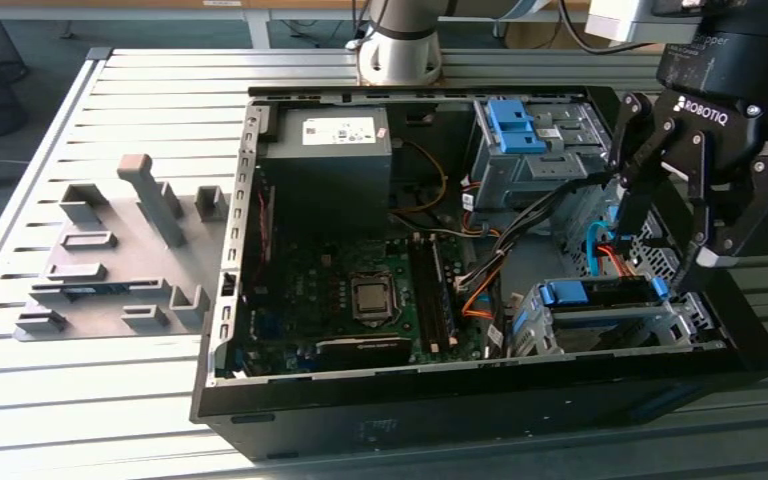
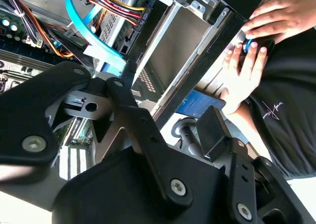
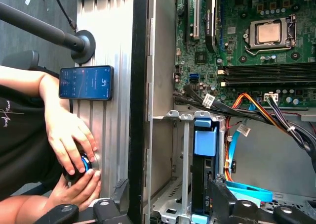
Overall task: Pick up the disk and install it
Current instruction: 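Insert the second disk wire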
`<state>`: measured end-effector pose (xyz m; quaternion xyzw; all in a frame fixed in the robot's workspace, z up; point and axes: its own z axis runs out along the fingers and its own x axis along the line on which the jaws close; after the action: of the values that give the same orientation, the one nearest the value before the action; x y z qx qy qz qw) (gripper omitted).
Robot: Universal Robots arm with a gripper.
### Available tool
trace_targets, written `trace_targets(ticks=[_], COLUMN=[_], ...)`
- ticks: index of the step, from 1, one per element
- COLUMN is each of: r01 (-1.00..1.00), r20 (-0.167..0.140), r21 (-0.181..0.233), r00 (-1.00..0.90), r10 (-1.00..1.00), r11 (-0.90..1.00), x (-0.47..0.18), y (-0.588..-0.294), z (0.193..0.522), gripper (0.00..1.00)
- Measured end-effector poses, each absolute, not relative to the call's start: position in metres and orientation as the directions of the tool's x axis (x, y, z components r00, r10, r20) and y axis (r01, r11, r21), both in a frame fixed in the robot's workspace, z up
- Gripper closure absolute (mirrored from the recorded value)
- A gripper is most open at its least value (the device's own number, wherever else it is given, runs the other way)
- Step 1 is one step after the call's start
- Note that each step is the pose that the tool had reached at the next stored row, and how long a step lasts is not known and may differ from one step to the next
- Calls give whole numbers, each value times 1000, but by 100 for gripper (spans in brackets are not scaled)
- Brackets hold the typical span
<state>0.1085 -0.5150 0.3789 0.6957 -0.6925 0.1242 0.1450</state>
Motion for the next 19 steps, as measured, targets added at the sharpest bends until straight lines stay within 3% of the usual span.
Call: trace_targets(ticks=[6,7,19], r01=[-1000,-1000,-1000], r20=[372,372,357], r21=[30,30,30], r00=[10,10,7], r10=[-928,-928,-934], r11=[1,1,4], x=[109,109,107], y=[-514,-514,-502], z=[380,380,379], gripper=[26,33,33])
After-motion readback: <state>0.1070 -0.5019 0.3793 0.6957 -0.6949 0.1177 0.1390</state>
